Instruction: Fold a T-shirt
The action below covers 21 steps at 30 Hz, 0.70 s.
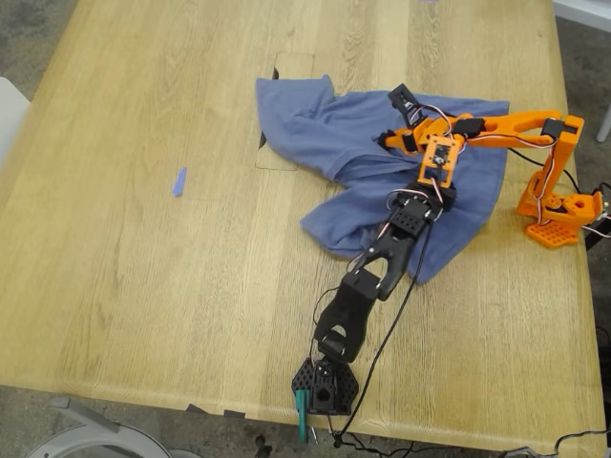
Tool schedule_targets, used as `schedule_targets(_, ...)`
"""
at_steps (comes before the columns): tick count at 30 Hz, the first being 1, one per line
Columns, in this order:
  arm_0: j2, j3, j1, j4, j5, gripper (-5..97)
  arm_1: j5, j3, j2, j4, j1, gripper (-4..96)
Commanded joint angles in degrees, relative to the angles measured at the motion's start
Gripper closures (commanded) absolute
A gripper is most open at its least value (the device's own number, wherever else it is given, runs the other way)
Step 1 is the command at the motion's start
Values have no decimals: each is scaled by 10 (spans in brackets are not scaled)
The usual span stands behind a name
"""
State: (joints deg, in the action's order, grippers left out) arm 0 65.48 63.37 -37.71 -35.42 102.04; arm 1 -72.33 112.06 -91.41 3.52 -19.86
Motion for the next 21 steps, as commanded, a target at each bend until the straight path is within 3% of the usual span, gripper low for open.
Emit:
schedule_targets(1, 13, -83, -47, 18, 0, 918, -4, -2, -51, -5, -16, 913)
schedule_targets(15, -91, -146, -123, 15, -3, 918, -4, 98, -122, -25, -59, 913)
schedule_targets(21, -198, -272, -139, -12, -1, 918, -4, 119, -149, -21, -70, 913)
